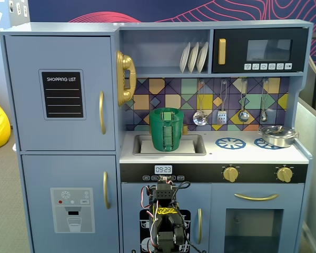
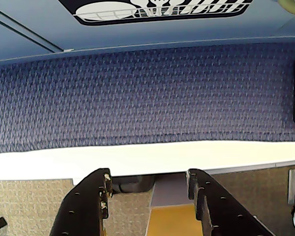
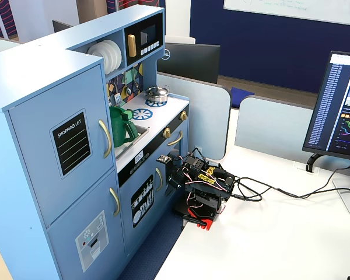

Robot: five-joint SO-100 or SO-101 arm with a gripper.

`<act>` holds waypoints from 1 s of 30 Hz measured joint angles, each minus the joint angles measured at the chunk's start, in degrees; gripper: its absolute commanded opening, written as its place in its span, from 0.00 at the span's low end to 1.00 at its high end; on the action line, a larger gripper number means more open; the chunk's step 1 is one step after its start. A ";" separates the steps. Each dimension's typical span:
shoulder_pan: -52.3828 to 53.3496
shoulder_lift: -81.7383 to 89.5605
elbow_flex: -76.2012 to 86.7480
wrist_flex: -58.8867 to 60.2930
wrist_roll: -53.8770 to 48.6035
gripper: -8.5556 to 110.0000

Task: Take off the lid from the green recipient and place it on the counter

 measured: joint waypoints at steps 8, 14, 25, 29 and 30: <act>5.89 0.00 -0.18 -0.09 2.29 0.07; 7.03 -0.09 0.97 -2.46 4.22 0.07; 9.67 -9.76 -16.61 -28.56 -0.97 0.07; 7.03 -15.12 -27.16 -34.01 -4.13 0.08; 6.77 -15.91 -29.36 -35.33 -5.27 0.10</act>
